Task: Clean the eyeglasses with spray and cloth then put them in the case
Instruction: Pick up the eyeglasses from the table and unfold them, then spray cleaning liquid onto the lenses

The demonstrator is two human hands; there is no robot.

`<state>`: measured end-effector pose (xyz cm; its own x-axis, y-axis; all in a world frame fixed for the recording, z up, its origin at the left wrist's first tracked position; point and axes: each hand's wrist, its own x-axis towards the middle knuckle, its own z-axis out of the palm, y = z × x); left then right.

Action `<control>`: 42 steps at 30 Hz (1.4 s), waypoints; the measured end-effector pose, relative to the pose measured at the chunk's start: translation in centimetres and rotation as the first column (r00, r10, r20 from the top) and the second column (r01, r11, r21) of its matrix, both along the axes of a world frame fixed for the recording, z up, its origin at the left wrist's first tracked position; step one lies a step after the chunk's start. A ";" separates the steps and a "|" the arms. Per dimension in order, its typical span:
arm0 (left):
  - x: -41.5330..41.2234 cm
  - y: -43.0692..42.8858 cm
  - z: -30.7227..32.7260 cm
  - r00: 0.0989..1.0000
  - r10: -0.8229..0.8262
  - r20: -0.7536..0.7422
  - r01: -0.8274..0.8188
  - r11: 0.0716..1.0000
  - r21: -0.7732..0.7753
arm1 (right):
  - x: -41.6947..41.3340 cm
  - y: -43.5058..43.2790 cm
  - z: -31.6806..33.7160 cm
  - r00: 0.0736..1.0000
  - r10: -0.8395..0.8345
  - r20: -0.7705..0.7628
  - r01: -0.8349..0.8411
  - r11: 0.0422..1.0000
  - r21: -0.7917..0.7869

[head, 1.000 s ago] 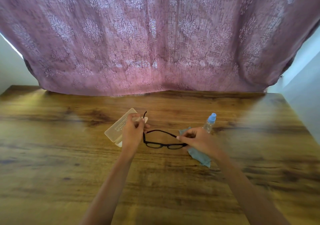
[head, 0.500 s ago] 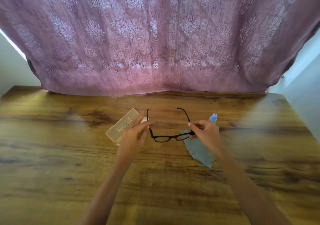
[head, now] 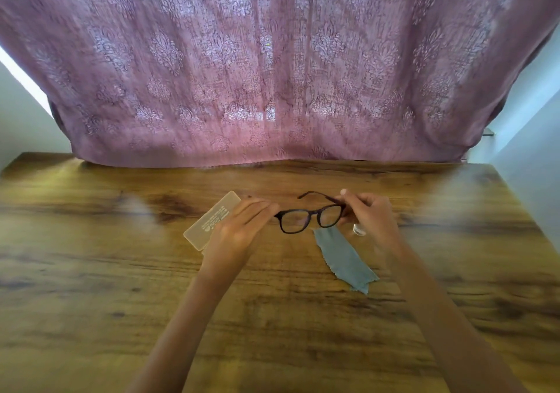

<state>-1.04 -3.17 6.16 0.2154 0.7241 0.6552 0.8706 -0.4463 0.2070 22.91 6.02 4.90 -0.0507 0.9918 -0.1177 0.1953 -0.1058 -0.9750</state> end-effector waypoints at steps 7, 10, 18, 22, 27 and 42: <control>1.4 0.7 1.3 0.964 0.118 0.238 -0.143 0.986 0.090 | 1.7 -0.2 -3.1 0.775 -0.434 0.459 0.041 0.759 0.649; 1.7 0.7 0.8 0.938 0.159 0.306 -0.184 0.982 0.052 | 2.3 -0.2 -5.4 0.731 -0.412 0.544 -0.039 0.770 0.637; 2.1 -0.1 0.0 0.890 0.218 0.401 -0.220 0.975 -0.041 | 2.3 -0.9 -7.4 0.794 -0.293 0.532 -0.070 0.825 0.560; 2.2 -0.5 -0.3 0.869 0.232 0.438 -0.221 0.972 -0.076 | 2.0 -1.0 -6.5 0.869 -0.297 0.395 0.076 0.870 0.488; 2.4 -0.7 -0.6 0.846 0.276 0.457 -0.232 0.961 -0.151 | 0.2 -3.0 -4.1 0.918 -0.278 0.283 0.079 0.827 0.556; 2.9 -0.8 -1.6 0.836 0.258 0.485 -0.192 0.964 -0.183 | -6.0 -9.0 1.6 0.930 -0.004 0.369 -0.237 0.760 0.605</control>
